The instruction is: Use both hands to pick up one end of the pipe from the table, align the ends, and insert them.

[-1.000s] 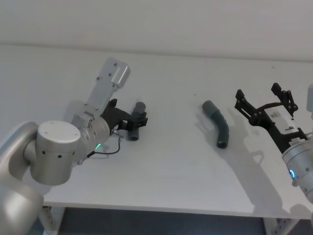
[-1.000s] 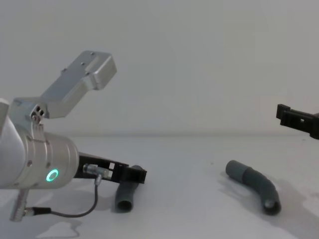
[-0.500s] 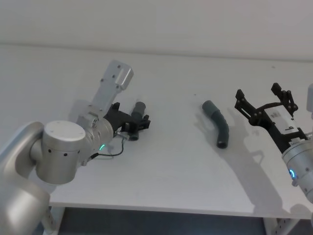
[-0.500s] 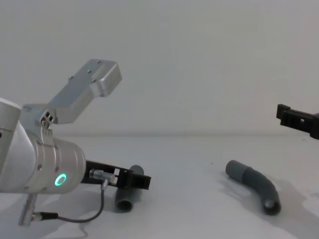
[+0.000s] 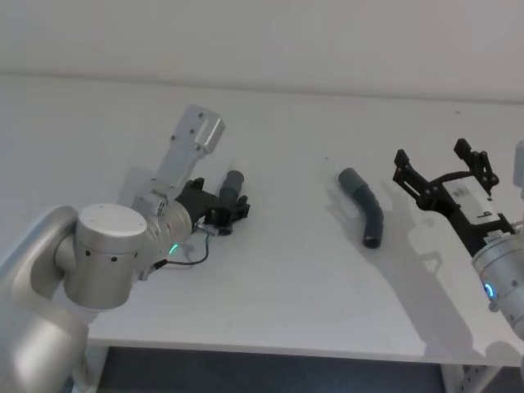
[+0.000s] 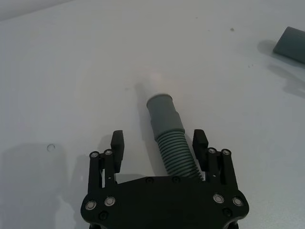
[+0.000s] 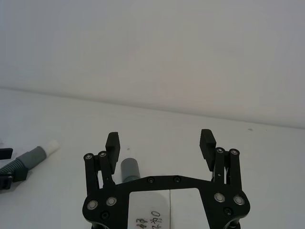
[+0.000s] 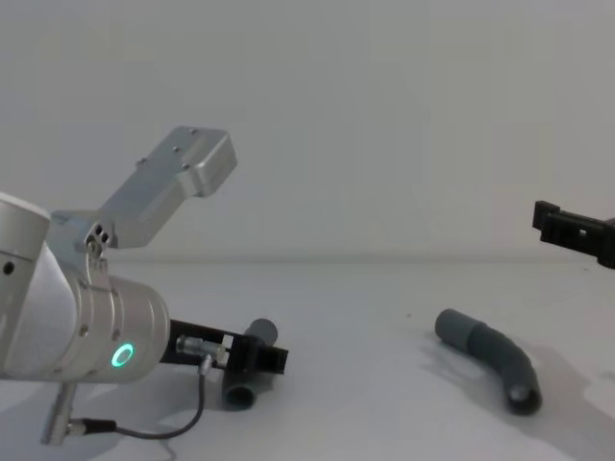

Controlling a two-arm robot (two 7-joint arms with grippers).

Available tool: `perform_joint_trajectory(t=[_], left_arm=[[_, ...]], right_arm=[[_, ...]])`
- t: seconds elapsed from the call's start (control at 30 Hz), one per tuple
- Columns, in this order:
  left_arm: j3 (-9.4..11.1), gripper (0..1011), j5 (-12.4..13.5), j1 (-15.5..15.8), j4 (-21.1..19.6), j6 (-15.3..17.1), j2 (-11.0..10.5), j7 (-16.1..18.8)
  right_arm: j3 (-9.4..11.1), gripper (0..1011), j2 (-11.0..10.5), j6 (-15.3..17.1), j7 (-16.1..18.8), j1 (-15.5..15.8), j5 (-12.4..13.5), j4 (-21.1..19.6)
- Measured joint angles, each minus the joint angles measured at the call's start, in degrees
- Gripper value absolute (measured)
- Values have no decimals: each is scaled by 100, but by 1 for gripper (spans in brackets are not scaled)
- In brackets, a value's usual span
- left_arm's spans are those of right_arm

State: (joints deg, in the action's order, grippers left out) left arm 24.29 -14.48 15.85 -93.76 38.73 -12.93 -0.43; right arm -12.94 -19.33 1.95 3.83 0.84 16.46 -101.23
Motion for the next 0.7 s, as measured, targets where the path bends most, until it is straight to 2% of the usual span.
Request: perform_joint_trajectory(t=[0.17, 0.2, 0.33, 0.37, 0.57, 0.6, 0.7], left_arm=[[-4, 793, 2, -3, 11, 14, 15, 5], [-5, 732, 3, -3, 14, 17, 18, 7], [-7, 661, 5, -5, 18, 22, 24, 9], [-8, 557, 5, -6, 21, 26, 29, 10], [-12, 407, 5, -7, 24, 31, 35, 13], [-12, 347, 5, -6, 25, 31, 36, 13], [-13, 331, 5, -7, 26, 32, 37, 15]], right_arm=[[0, 1001, 0, 0, 0, 0, 0, 0], [0, 1001, 0, 0, 0, 0, 0, 0], [0, 1001, 0, 0, 0, 0, 0, 0], [0, 1001, 0, 0, 0, 0, 0, 0], [0, 1001, 0, 0, 0, 0, 0, 0], [0, 1001, 0, 0, 0, 0, 0, 0], [0, 1001, 0, 0, 0, 0, 0, 0]])
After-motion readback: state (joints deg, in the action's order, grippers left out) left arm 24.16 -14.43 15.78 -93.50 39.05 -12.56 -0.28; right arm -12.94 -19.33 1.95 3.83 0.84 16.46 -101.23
